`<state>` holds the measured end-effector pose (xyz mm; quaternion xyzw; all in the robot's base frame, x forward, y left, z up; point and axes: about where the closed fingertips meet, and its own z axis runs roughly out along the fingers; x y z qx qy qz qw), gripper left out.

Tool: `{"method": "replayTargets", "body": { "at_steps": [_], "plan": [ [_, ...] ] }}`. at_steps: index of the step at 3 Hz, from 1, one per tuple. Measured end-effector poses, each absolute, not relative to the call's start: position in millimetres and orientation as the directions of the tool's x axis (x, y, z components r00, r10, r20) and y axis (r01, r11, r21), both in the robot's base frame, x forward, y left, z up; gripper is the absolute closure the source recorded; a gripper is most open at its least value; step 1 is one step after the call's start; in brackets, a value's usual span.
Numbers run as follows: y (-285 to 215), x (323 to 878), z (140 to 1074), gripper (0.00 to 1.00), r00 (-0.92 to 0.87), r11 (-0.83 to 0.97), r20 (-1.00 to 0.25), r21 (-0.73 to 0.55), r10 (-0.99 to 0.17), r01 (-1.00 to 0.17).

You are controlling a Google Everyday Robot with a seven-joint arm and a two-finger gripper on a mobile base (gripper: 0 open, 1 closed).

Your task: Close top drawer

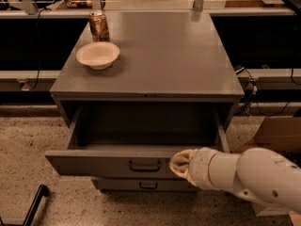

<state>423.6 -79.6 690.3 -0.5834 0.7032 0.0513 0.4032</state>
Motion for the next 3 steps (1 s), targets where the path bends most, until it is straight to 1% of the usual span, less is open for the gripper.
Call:
{"method": "replayTargets", "body": {
  "at_steps": [1, 2, 3],
  "plan": [
    [-90, 459, 689, 1.00, 0.025, 0.301, -0.617, -0.419, -0.787, -0.857],
    [-100, 498, 682, 1.00, 0.016, 0.282, -0.591, -0.408, -0.806, -0.869],
    [-108, 527, 674, 1.00, -0.018, 0.290, -0.594, -0.367, -0.804, -0.884]
  ]
}}
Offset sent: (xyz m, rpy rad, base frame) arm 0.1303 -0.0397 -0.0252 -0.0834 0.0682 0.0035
